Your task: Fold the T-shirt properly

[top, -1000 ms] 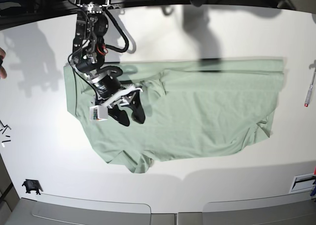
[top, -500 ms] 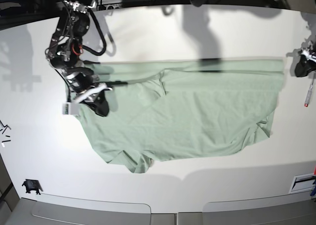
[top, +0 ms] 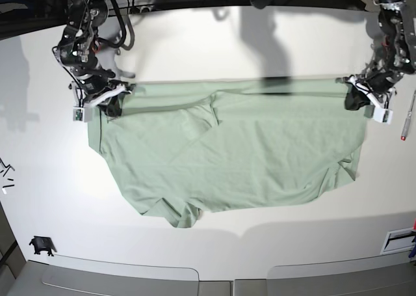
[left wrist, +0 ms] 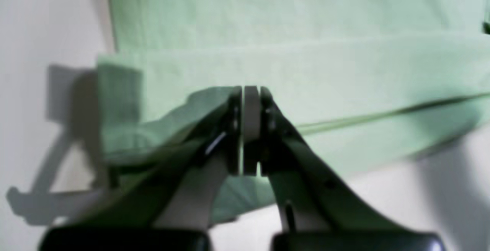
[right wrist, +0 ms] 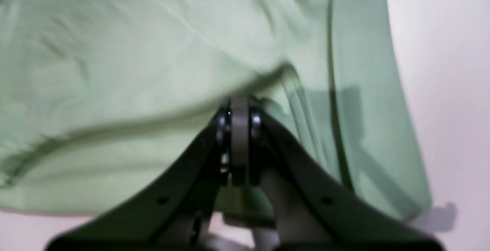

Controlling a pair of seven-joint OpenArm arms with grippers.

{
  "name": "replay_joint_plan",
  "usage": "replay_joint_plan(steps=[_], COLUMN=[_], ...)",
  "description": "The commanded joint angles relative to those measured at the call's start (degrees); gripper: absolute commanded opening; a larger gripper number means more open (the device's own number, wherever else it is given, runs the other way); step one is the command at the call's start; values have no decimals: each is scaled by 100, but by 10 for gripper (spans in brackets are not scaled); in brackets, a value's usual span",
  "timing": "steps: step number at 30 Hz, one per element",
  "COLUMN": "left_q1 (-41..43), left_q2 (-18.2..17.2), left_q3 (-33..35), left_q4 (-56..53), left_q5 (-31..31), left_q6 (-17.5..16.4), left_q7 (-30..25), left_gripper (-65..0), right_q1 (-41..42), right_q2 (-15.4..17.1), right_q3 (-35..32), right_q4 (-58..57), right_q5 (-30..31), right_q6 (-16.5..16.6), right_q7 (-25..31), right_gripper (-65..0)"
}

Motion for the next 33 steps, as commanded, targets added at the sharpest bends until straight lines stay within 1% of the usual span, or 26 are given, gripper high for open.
replay_joint_plan(steps=[1,4,6,7,10,13,17,19,22,24,25,27,29,33], left_q1=[-9,116,236,295,431,568,800,942,1176,1353,1449,1635,1808,2140], left_q2=[-83,-48,-31,-20,-22,-20,-26,-39,-39,-39,-39,-39,-39,-37], left_q3=[-11,15,15,15,15,15,15,13,4,4,2,0,-2,-2], left_q4=[74,74,70,37,-155,-313,-348,-348,-328,-269,-210,-50,151,555], left_q5=[35,107,247,341,494,483,485,479,470,374,328,267,275,273], left_q6=[52,164,299,380,481,481,476,479,481,481,479,481,481,481], left_q7=[-179,-160,-175,-179,-173,-170,70,205,221,221,223,219,247,350], left_gripper=[-650,-650,-650,-650,-650,-650,-650,-650,-650,-650,-650,-650,-650,-650], right_q1=[61,59,31,13,-2,-4,-4,-4,-7,-24,-52,-168,-337,-734], right_q2=[66,90,151,177,245,308,420,496,605,702,758,852,925,1001], right_q3=[13,13,13,15,15,15,15,15,15,26,26,26,26,31], right_q4=[-42,-470,-656,-684,-684,-684,-684,-684,-678,-678,-667,-608,-501,-234], right_q5=[74,107,258,330,350,352,354,354,367,616,787,1047,1130,1104], right_q6=[26,33,37,39,39,39,42,42,44,90,164,236,234,236], right_q7=[140,136,92,61,-52,-90,-245,-372,-688,-1040,-1191,-1366,-1403,-1405], right_gripper=[-650,-650,-650,-650,-650,-650,-650,-650,-650,-650,-650,-650,-650,-650])
